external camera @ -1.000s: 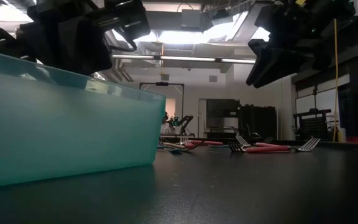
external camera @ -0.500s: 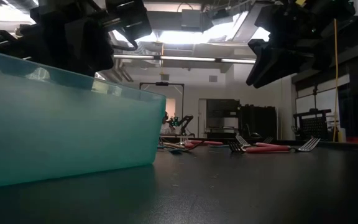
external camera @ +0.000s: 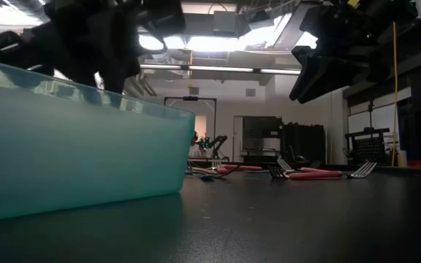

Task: Sort silverware by color (type)
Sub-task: Put the gold fork into the green bin

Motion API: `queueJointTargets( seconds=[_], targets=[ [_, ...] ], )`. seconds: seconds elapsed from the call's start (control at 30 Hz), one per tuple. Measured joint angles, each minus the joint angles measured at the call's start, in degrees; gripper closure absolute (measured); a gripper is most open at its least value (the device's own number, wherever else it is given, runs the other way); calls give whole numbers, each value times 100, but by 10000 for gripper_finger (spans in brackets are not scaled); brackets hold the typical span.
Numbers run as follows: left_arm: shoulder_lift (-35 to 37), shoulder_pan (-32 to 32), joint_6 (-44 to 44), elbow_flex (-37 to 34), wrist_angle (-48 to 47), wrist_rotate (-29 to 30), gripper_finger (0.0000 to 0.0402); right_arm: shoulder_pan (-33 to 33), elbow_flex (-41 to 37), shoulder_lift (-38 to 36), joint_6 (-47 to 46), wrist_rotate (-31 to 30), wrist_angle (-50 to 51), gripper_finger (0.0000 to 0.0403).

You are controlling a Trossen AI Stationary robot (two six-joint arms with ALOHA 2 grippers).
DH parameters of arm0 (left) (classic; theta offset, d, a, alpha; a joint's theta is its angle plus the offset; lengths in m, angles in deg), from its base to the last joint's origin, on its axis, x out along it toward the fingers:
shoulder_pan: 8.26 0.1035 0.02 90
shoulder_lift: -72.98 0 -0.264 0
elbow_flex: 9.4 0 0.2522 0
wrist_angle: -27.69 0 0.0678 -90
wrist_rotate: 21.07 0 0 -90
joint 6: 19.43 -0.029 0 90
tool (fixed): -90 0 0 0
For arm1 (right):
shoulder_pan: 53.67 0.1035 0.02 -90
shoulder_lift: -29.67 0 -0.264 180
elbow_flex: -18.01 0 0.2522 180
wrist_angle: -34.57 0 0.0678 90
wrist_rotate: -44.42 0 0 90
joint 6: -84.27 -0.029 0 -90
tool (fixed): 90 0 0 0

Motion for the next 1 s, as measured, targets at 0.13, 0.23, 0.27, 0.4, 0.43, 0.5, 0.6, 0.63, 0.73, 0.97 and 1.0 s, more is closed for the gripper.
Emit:
queueJointTargets(
  seconds=[0.13,0.23,0.27,0.4,0.43,0.5,0.6,0.63,0.73,0.97,1.0],
  targets=[
    [232,63,3,0,67,14,345,-1,0,0,0,-1,-2,290],
    [455,175,0,0,58,183,345,-1,0,0,0,-2,-2,290],
    [532,229,-5,0,38,280,345,-2,0,0,0,-2,-3,290],
    [784,585,-186,0,-20,529,345,0,0,0,0,-1,-4,290],
    [814,706,-275,0,-29,547,345,-1,0,0,0,-1,-7,290],
    [849,953,-451,0,-100,551,345,-2,0,0,0,-2,-4,290],
    [850,1356,-752,0,-209,547,345,-1,0,0,0,-2,-1,290],
    [850,1495,-881,0,-273,540,345,0,0,0,0,0,0,290],
    [851,1948,-1316,0,-528,501,345,0,0,0,0,0,6,290],
    [846,2920,-2067,0,-1231,485,345,0,0,0,2,0,11,290],
    [842,3048,-2147,0,-1342,483,345,-2,0,0,2,-2,11,290]
  ],
)
